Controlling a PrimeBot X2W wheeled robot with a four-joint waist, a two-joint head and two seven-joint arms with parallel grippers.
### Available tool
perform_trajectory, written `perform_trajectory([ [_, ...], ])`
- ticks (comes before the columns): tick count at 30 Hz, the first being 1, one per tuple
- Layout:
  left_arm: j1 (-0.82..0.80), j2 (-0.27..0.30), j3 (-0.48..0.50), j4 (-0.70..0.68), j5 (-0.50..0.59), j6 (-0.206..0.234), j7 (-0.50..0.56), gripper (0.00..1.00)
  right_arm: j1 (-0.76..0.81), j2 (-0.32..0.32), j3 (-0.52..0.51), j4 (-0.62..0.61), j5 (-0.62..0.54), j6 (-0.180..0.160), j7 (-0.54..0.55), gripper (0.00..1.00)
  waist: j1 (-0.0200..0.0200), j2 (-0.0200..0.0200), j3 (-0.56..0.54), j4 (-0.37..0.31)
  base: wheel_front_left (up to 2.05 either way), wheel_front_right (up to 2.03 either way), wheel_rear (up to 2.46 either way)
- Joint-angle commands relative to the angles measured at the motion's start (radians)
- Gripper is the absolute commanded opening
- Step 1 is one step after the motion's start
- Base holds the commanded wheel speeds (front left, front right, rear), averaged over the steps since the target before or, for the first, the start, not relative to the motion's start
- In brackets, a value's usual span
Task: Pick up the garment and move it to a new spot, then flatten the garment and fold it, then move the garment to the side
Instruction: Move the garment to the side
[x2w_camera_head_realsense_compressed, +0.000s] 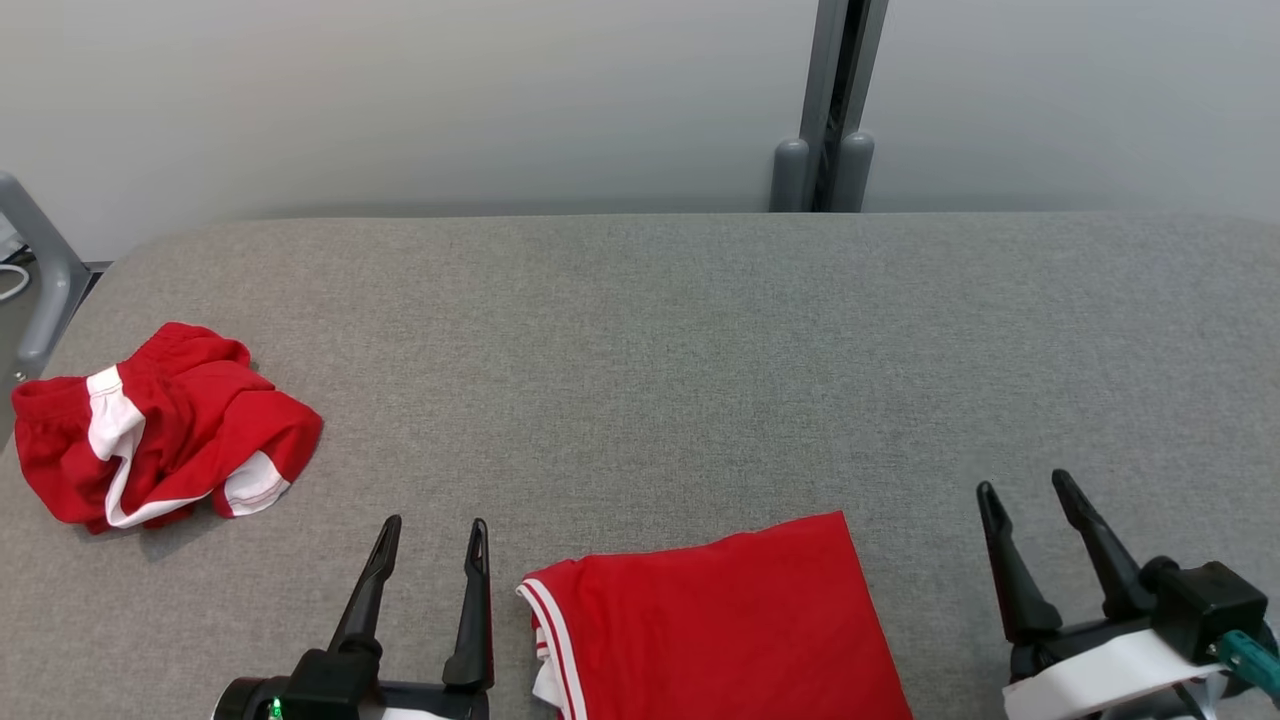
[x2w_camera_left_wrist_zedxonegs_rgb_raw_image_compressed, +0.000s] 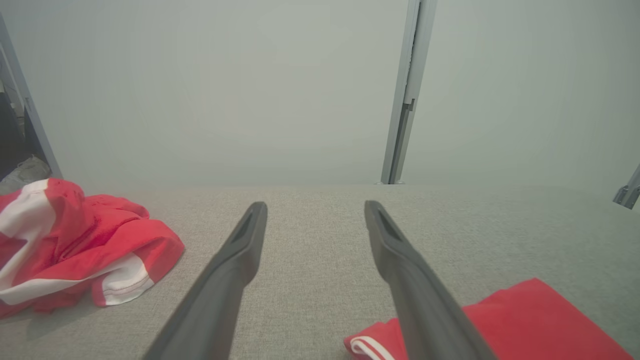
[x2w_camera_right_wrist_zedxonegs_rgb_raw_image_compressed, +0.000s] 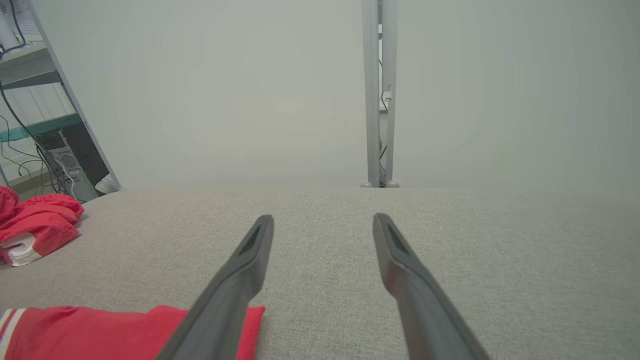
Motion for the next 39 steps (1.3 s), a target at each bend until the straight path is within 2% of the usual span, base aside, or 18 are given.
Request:
perform_trajectory([
  [1,-0.017,0.003,-0.001,0.005,-0.001,0.0,-0.004,1.0,0.02,-0.003,0.018,0.027,0.025,0.0,-0.005,1.0,0.0,-0.0001,0.003,0.004,0.0,0.0,0.0],
  [6,-0.027,0.004,-0.005,0.007,-0.003,0.002,-0.004,1.0,0.002,-0.041,0.145,0.134,0.134,0.0,0.001,1.0,0.0,-0.0001,0.011,0.018,0.0,0.0,0.0],
  [10,-0.025,0.003,-0.007,0.007,0.0,0.0,-0.004,1.0,-0.027,-0.07,0.246,0.212,0.232,0.0,0.059,1.0,0.0,-0.0001,0.011,0.025,0.0,0.0,0.0],
  [20,-0.031,0.003,-0.023,0.01,-0.007,0.003,-0.004,1.0,-0.097,-0.127,0.437,0.246,0.471,0.0,0.143,1.0,0.0,-0.0001,0.021,0.052,0.0,0.0,0.0],
  [29,-0.044,0.003,-0.032,0.012,-0.003,0.006,-0.004,1.0,-0.177,-0.141,0.558,0.301,0.608,0.0,0.229,1.0,0.0,-0.0001,0.053,0.081,0.0,0.0,0.0],
  [30,-0.046,0.003,-0.032,0.012,-0.004,0.006,-0.004,1.0,-0.183,-0.142,0.572,0.3,0.624,0.0,0.234,0.64,0.0,-0.0001,0.055,0.083,0.0,0.0,0.0],
  [31,-0.049,0.003,-0.032,0.012,-0.004,0.007,-0.004,1.0,-0.191,-0.145,0.583,0.299,0.635,0.0,0.236,0.05,0.0,-0.0001,0.059,0.085,0.0,0.0,0.0],
  [32,-0.052,0.003,-0.032,0.012,-0.005,0.007,-0.004,1.0,-0.198,-0.15,0.59,0.3,0.645,0.0,0.234,0.0,0.0,-0.0001,0.06,0.087,0.0,0.0,0.0],
  [39,-0.058,0.003,-0.059,0.002,0.022,-0.007,-0.004,1.0,-0.252,-0.191,0.652,0.343,0.65,0.0,0.184,0.0,0.0,-0.0001,0.048,0.068,0.0,0.0,0.0],
])
